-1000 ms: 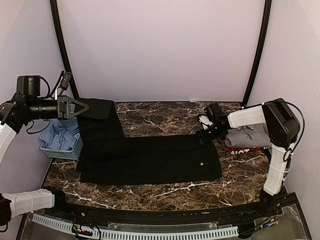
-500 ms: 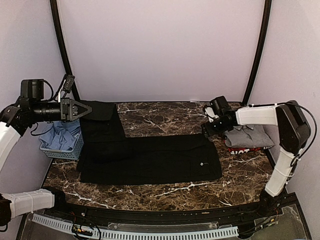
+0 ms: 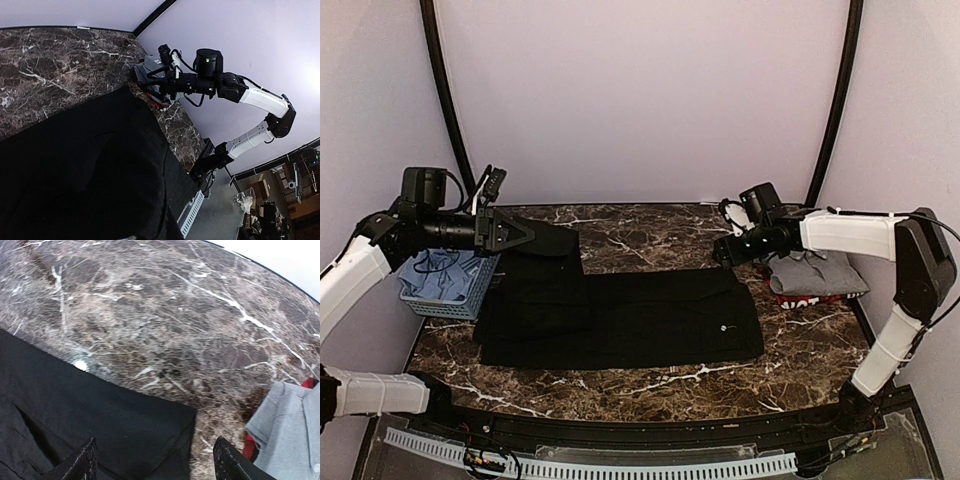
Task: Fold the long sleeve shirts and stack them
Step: Pass from the left arm to the right, then pass from the right arm to the left
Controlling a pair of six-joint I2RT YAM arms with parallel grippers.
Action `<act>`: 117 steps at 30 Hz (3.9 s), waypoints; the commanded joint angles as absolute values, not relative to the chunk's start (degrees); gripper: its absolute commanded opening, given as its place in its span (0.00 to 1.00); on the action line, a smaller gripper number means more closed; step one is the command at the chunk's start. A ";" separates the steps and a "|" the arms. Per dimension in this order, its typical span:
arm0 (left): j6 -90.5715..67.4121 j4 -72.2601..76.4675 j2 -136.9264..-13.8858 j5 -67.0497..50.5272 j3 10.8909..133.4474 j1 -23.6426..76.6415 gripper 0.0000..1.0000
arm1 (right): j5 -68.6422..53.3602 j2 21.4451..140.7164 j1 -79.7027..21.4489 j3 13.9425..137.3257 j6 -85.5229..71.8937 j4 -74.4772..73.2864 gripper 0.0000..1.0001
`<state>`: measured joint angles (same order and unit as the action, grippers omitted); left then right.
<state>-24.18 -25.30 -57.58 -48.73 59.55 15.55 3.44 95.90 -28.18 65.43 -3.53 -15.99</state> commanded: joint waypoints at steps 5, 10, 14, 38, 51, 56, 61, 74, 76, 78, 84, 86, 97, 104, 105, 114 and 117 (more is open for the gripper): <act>-30.77 -12.88 -66.45 -49.14 51.39 16.00 0.03 | -1.57 94.12 -35.28 64.70 0.80 -13.08 0.76; -38.09 -1.22 -73.03 -50.98 45.88 16.07 0.03 | -3.87 93.13 -41.82 64.05 5.33 -8.83 0.77; -42.25 6.39 -77.77 -53.87 43.11 16.15 0.03 | -2.31 93.32 -48.67 64.50 8.80 -5.07 0.80; -52.02 14.28 -84.54 -59.12 43.21 17.39 0.09 | 17.52 113.87 -68.41 86.29 17.34 2.93 0.84; -52.37 14.46 -83.41 -59.79 42.80 17.49 0.08 | 23.17 119.64 -68.73 92.29 18.65 0.18 0.51; -52.47 14.41 -83.06 -60.01 42.71 17.49 0.07 | 23.57 120.14 -68.63 92.13 19.04 0.18 0.38; -52.47 14.35 -82.66 -59.98 42.56 17.49 0.07 | 23.11 120.67 -68.64 91.85 18.87 0.22 0.37; -51.28 13.29 -81.90 -59.34 42.39 17.49 0.08 | 24.24 120.98 -68.28 91.90 18.79 0.42 0.03; -50.09 12.64 -82.02 -58.97 42.63 17.49 0.10 | 24.26 120.50 -68.29 91.68 18.68 0.25 0.00; -48.53 11.59 -82.13 -58.40 43.00 17.49 0.14 | 23.89 120.11 -68.33 91.50 18.04 0.21 0.00; -42.16 6.48 -81.67 -56.75 45.42 17.49 0.42 | 19.99 118.39 -68.42 91.71 12.22 -6.74 0.00; -38.19 1.86 -81.05 -54.51 47.45 17.29 0.52 | 18.30 117.91 -68.34 93.31 9.47 -11.25 0.00; -21.97 -19.22 -78.09 -37.73 58.23 15.42 0.81 | 1.51 119.01 -60.17 106.43 -7.30 -36.40 0.00; -18.68 -23.37 -77.41 -28.62 59.58 15.03 0.84 | -12.66 115.06 -50.64 98.41 -11.63 -34.12 0.00; -18.61 -23.49 -77.25 -28.15 59.63 15.03 0.85 | -13.91 114.67 -49.50 97.29 -11.90 -33.86 0.00; -18.33 -23.42 -78.25 -27.45 59.21 15.03 0.88 | -23.96 113.64 -43.42 92.38 -10.81 -32.58 0.00; -18.66 -22.85 -78.22 -28.10 58.52 15.03 0.89 | -26.00 113.88 -43.23 92.50 -10.70 -32.47 0.00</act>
<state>-19.42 -22.41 -79.26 -27.92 58.17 15.22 -20.53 116.49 -43.11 92.82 -11.03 -33.78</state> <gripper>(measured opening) 0.887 0.004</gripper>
